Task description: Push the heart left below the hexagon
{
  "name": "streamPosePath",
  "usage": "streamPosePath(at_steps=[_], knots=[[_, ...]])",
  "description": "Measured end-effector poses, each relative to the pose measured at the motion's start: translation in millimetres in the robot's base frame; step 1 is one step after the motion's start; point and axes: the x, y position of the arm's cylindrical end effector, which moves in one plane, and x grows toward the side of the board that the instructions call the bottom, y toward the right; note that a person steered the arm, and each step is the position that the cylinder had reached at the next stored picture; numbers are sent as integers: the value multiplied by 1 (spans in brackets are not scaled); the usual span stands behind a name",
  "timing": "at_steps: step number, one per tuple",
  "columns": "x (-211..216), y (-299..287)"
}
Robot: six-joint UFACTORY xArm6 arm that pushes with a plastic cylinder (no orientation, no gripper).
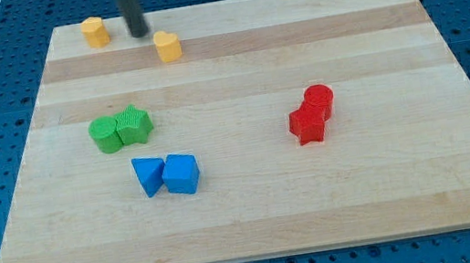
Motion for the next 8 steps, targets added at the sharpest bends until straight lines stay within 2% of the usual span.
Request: streamPosePath(at_steps=[1, 2, 3, 4, 5, 6, 7, 8], knots=[[11, 100], [38, 113], [40, 48], [40, -47], [41, -76], [66, -26], [93, -12], [97, -18]])
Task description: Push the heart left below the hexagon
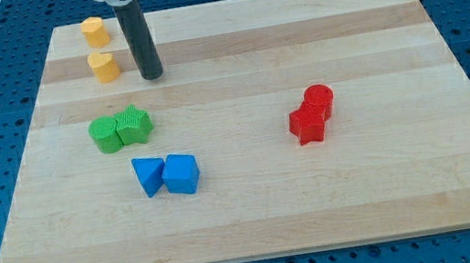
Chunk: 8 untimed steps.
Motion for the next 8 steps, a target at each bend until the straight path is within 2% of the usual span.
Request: streamPosePath(at_steps=[1, 2, 3, 4, 5, 6, 7, 8], knots=[[0, 0], [0, -25], [-13, -75], [-51, -113], [-64, -125], [-49, -122], [-48, -82], [-31, 5]])
